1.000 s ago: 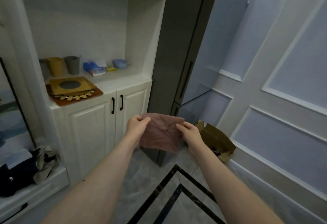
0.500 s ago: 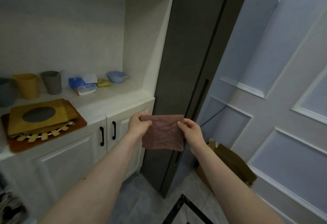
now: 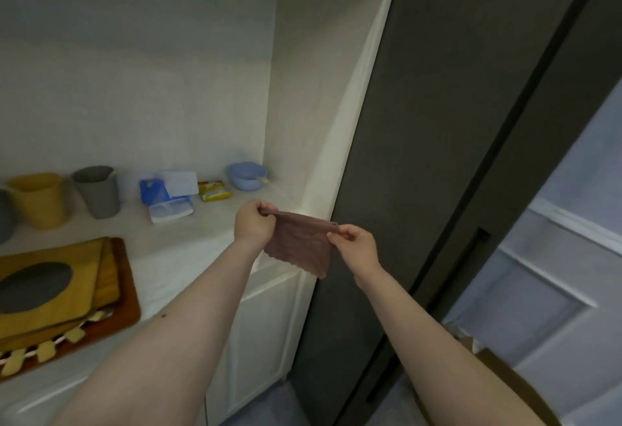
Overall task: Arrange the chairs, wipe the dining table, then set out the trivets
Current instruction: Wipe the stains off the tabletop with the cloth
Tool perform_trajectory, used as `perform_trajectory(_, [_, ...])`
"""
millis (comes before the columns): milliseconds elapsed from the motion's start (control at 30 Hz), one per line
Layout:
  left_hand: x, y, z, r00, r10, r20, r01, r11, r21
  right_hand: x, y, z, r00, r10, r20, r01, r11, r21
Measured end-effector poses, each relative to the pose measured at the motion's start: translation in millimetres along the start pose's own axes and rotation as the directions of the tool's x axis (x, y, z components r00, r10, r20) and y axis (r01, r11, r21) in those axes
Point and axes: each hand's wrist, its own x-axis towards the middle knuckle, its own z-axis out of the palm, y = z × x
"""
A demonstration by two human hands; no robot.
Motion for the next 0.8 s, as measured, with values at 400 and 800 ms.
perform_trajectory(400, [175.8, -16.3, 56.1, 0.993, -0.064, 0.098, 0.077, 0.989, -0.129, 133.5, -13.0, 60.6, 0.967, -0.150, -0.204, 0.151, 0.988, -0.007])
perform_trajectory(800, [192.8, -85.4, 58.6, 0.961, -0.178, 0.211, 0.101, 0.939, 0.329, 146.3, 57.2, 95.0, 0.952, 0.269, 0.146, -0.258, 0.962, -0.094])
